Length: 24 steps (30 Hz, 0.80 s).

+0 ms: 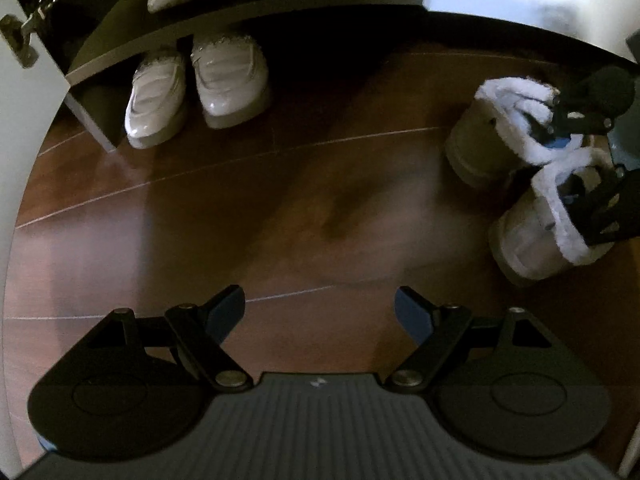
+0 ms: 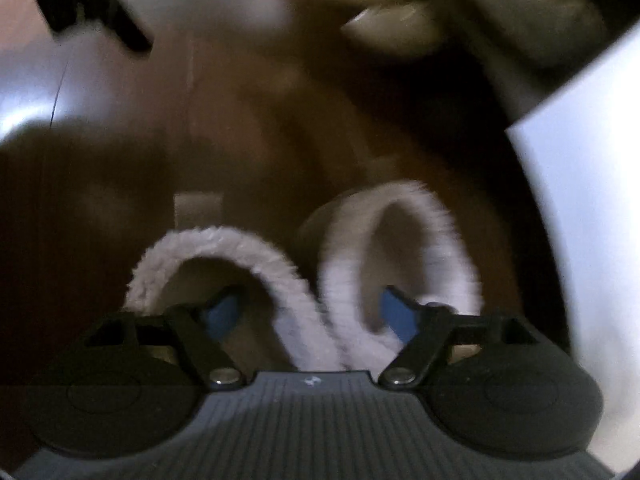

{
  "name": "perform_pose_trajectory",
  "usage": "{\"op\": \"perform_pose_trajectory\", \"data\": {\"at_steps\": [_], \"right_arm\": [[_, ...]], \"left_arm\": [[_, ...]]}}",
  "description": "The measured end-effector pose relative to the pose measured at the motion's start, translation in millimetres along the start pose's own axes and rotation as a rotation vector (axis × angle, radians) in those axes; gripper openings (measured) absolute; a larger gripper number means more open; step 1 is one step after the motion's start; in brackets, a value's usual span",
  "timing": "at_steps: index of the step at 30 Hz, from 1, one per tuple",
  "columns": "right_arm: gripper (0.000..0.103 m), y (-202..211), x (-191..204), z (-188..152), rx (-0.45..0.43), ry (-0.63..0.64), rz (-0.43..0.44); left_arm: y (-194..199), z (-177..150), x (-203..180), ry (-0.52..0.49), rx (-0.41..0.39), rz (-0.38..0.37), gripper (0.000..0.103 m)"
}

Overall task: Organize scattered shoes
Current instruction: 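Grasp both brown fur-lined buckled sandals by their heels with the right gripper, then carry the sandal pair toward the cabinet beside the loafers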

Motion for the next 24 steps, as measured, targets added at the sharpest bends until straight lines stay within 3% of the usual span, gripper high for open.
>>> {"op": "perform_pose_trajectory", "data": {"at_steps": [1,2,3,9,11,13,16,17,20,22,23,24], "right_arm": [[0.024,1.1,-5.2,3.4,-0.007,-0.060,-0.005],[0.023,2.2,-12.3,8.2,-0.016,-0.142,-0.009],[0.023,2.8,-27.7,21.0,-0.033,-0.334,-0.014],[0.022,-9.6,-67.7,71.8,-0.069,-0.895,-0.124],[0.022,-19.4,-91.5,85.1,-0.068,-1.244,-0.127],[0.022,-27.3,-101.9,94.1,-0.068,-1.353,-0.180],[0.024,-33.1,-112.6,92.9,-0.081,-1.441,-0.240],[0.026,-27.2,-114.7,93.3,-0.111,-1.416,-0.230],[0.051,-7.8,-120.2,94.8,-0.202,-1.329,-0.200],[0.066,15.8,-115.5,93.6,-0.248,-1.162,-0.194],[0.072,36.6,-109.3,87.8,-0.275,-1.015,-0.185],[0.086,49.6,-103.9,79.4,-0.283,-0.924,-0.184]], "left_arm": [[-1.9,-1.6,2.1,0.005,0.003,0.001,0.084],[-5.5,-4.3,4.9,0.013,0.011,0.001,0.084],[-9.2,-6.7,6.9,0.018,0.017,0.003,0.084],[-21.6,-16.0,9.0,-0.003,0.037,0.007,0.084],[-22.5,-17.2,10.5,-0.002,0.039,0.001,0.084],[-23.2,-17.4,13.3,0.002,0.032,-0.004,0.084],[-21.9,-14.3,15.1,0.006,-0.005,-0.023,0.083],[-20.1,-12.8,13.9,0.005,-0.025,-0.040,0.083],[-15.3,-8.9,6.2,-0.008,-0.077,-0.087,0.083],[-12.2,-6.2,-4.4,-0.037,-0.125,-0.119,0.084],[-11.9,-5.5,-9.0,-0.051,-0.138,-0.125,0.084],[-13.8,-4.6,-18.4,-0.072,-0.150,-0.135,0.084]]}}
Point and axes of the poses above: each gripper's, at about its wrist camera, not at the fingertips, and y roughly against the way its jaws point, x to its left, z to its top, the point moved 2 cm from there along -y, roughly the way its jaws point, and after that the axes turned 6 degrees about -x, right-handed, at the moved point
